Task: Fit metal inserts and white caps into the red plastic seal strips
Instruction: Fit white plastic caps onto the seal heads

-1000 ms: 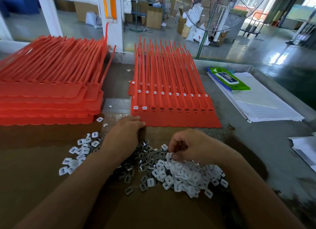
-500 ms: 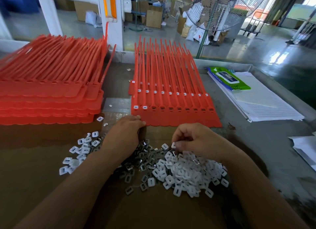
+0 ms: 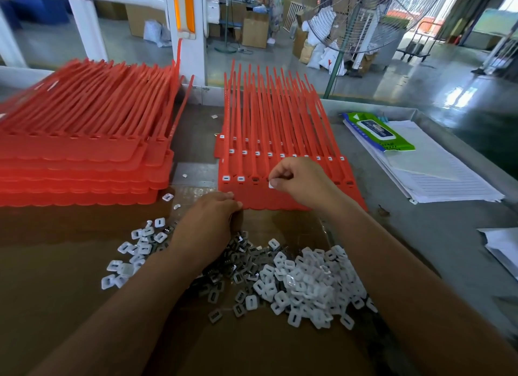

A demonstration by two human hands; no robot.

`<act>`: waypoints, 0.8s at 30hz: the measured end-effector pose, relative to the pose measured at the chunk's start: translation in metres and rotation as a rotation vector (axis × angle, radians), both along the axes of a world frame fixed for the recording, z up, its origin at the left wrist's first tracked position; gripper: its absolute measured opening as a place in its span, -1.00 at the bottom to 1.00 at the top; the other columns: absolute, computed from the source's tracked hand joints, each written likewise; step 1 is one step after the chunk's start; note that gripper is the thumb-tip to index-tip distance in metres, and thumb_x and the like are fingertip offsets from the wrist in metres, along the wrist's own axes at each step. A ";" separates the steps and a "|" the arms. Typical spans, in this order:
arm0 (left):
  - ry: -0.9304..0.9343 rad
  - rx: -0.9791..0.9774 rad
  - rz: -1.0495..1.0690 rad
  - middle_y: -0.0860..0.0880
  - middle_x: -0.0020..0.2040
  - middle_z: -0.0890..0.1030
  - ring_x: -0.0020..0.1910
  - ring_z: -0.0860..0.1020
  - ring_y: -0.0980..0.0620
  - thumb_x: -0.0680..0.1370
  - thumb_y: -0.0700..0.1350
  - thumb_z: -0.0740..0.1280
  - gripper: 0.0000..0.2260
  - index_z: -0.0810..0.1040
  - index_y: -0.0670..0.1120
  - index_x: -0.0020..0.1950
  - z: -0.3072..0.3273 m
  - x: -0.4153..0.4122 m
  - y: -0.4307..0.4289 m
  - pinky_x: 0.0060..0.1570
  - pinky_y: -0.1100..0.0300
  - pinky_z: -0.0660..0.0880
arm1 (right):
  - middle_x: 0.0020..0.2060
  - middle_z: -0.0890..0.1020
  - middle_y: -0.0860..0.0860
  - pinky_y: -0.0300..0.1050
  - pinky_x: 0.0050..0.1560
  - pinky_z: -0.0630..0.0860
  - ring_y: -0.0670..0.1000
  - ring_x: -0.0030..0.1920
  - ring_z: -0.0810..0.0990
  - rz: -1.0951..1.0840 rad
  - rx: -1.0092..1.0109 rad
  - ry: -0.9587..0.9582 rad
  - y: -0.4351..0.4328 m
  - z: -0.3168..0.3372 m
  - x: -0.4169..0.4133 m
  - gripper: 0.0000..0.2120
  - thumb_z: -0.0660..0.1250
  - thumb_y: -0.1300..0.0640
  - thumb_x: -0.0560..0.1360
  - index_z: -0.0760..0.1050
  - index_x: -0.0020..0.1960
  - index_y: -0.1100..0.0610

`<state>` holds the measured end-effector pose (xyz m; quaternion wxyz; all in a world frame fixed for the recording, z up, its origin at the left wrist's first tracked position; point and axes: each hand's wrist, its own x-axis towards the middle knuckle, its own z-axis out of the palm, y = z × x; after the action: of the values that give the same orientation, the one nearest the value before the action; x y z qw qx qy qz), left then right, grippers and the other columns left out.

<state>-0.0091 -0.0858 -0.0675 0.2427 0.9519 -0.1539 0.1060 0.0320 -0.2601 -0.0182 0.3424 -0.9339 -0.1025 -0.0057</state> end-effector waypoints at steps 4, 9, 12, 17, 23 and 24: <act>-0.009 0.002 -0.010 -0.09 0.26 0.49 0.26 0.40 -0.03 0.48 -0.29 0.24 -0.68 0.53 -0.08 0.20 0.000 -0.001 0.001 0.22 0.18 0.29 | -0.31 0.50 -0.14 -0.39 -0.33 0.28 -0.19 -0.26 0.45 -0.043 0.047 -0.016 0.014 -0.010 0.022 -0.92 0.31 0.26 0.48 0.55 -0.15 0.12; -0.031 0.001 -0.010 -0.09 0.23 0.52 0.23 0.43 -0.04 0.47 -0.29 0.25 -0.70 0.56 -0.08 0.16 0.001 -0.001 0.001 0.17 0.18 0.32 | -0.22 0.53 -0.07 -0.28 -0.21 0.31 -0.18 -0.22 0.43 -0.057 0.012 0.002 0.025 -0.020 0.034 -0.91 0.30 0.24 0.49 0.58 -0.12 0.16; -0.035 0.003 -0.014 -0.10 0.20 0.54 0.19 0.46 -0.06 0.45 -0.30 0.25 -0.70 0.58 -0.09 0.13 0.001 -0.001 0.001 0.14 0.16 0.34 | -0.24 0.51 -0.11 -0.26 -0.16 0.32 -0.19 -0.23 0.41 -0.069 -0.019 0.003 0.027 -0.023 0.038 -0.89 0.30 0.24 0.49 0.59 -0.15 0.16; -0.019 0.006 -0.007 -0.07 0.25 0.50 0.24 0.41 -0.04 0.47 -0.28 0.24 -0.69 0.56 -0.07 0.17 0.002 -0.001 0.001 0.18 0.17 0.31 | -0.23 0.53 -0.12 -0.19 -0.13 0.33 -0.14 -0.17 0.43 -0.074 -0.097 -0.003 0.029 -0.024 0.041 -0.85 0.27 0.22 0.50 0.60 -0.18 0.15; -0.007 0.006 -0.011 -0.06 0.27 0.48 0.26 0.39 -0.02 0.48 -0.28 0.22 -0.68 0.54 -0.06 0.19 0.004 -0.002 0.000 0.19 0.18 0.30 | -0.09 0.62 0.00 -0.17 -0.12 0.37 -0.08 -0.11 0.49 -0.070 -0.143 0.019 0.030 -0.025 0.043 -0.86 0.26 0.21 0.51 0.58 -0.17 0.12; -0.005 0.006 -0.010 -0.06 0.27 0.48 0.26 0.39 -0.02 0.48 -0.28 0.22 -0.68 0.54 -0.06 0.19 0.004 -0.002 0.000 0.18 0.19 0.30 | -0.10 0.62 -0.01 -0.17 -0.12 0.36 -0.09 -0.11 0.49 -0.071 -0.141 0.018 0.030 -0.025 0.042 -0.86 0.27 0.22 0.50 0.56 -0.20 0.10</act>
<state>-0.0113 -0.0858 -0.0634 0.2401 0.9516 -0.1596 0.1067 0.0745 -0.2305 -0.0430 0.2761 -0.9588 -0.0664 -0.0020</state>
